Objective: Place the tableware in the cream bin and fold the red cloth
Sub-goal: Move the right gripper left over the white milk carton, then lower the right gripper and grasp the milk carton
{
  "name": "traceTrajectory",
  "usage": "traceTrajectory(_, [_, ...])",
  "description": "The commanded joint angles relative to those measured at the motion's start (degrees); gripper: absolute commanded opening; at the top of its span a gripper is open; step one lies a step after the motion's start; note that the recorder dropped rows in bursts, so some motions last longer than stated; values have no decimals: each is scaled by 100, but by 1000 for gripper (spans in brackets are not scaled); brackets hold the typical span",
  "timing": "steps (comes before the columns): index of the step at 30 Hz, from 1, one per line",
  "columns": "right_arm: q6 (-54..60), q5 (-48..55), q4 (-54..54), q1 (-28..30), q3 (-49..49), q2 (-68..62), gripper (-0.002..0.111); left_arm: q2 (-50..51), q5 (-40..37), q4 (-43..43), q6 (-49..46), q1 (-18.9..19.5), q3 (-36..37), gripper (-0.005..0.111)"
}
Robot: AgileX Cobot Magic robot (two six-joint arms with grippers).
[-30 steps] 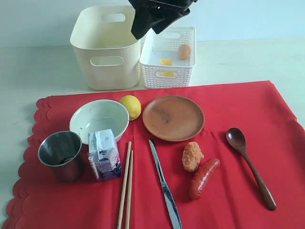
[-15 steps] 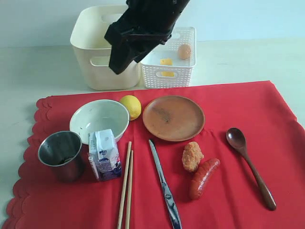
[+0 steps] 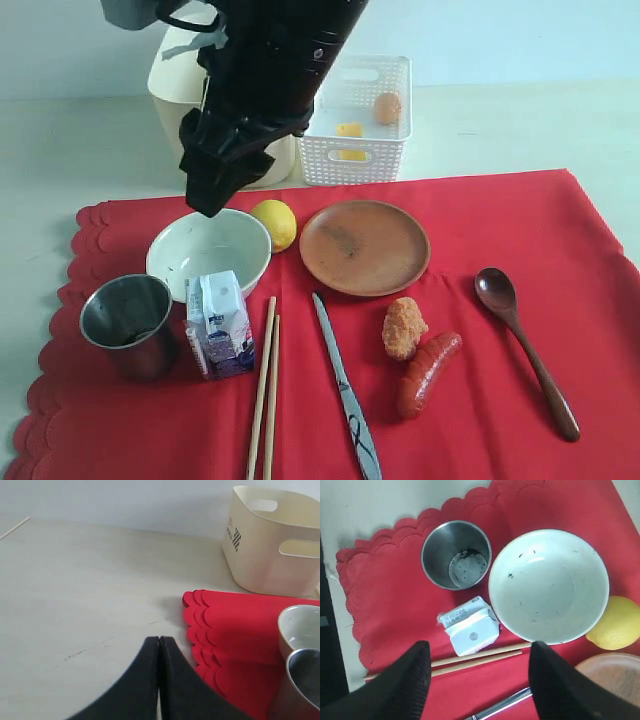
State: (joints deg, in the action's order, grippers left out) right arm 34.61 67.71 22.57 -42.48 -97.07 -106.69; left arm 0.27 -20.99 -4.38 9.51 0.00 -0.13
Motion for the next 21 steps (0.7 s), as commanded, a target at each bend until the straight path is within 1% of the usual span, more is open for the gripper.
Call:
traceTrajectory(1, [555,-16,-32,-19,16,43,56,-27,56,-15,-13,4,13,0])
traceTrajectory(4, [797,-53,-10,-19,16,-24,56,-27,56,-15,-13,4,13,0])
traceTrajectory(9, [1752,-13,10,-19,16,-383,56,-27,56,-15,-13,4,13,0])
traceTrajectory(12, [2323,-18,268,-19,16,-573,57,-27,56,-15,-13,4,13,0])
traceTrajectory(14, [2442,-18,374,-19,16,-617,60,-27,56,-15,-13,4,13,0])
traceTrajectory(17, [2430,-40,385,-75,16,-712,68,-27,56,-15,-13,4,13,0])
traceTrajectory(21, [2430,-24,158,-347,16,-847,68,-27,56,-15,-13,4,13,0])
